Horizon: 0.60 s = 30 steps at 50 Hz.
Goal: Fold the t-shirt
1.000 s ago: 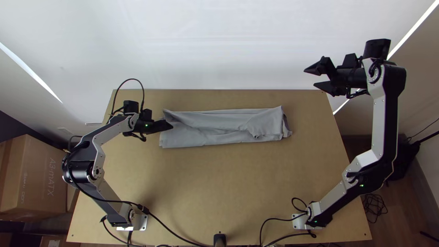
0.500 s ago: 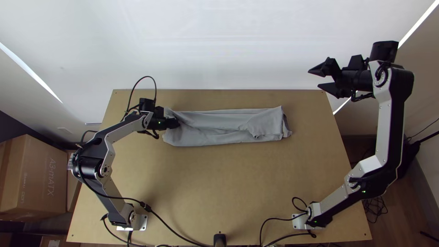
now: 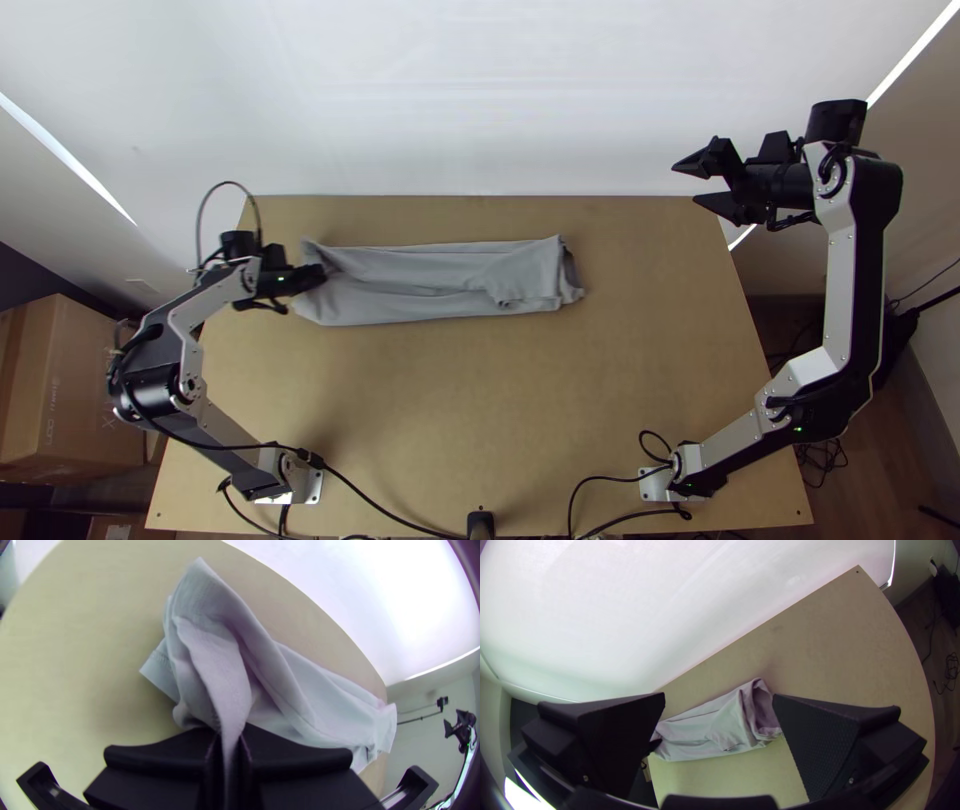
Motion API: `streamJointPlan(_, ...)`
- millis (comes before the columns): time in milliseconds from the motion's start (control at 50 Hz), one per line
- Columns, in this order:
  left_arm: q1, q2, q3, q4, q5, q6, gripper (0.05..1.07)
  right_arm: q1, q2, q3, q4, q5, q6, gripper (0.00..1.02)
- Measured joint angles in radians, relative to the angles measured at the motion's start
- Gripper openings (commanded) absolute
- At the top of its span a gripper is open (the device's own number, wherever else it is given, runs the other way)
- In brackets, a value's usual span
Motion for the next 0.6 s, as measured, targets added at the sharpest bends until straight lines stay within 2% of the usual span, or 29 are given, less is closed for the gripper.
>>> streamJointPlan(180, 0.173, -0.048, 0.009, -0.119, 0.028, 0.108, 0.08, 0.0, 0.0, -0.02, 0.0, 0.0, -0.007, 0.99)
streamJointPlan(320, 0.228, -0.086, 0.032, -0.237, 0.045, 0.164, 0.08, 0.0, -0.007, -0.052, 0.0, 0.0, -0.022, 0.99)
streamJointPlan(440, 0.179, -0.181, 0.035, -0.272, 0.045, 0.157, 0.08, 0.001, -0.011, -0.091, 0.0, 0.0, -0.029, 0.99)
streamJointPlan(600, -0.023, -0.294, 0.083, -0.279, 0.048, 0.069, 0.08, 0.008, -0.013, -0.121, 0.0, 0.0, -0.029, 0.99)
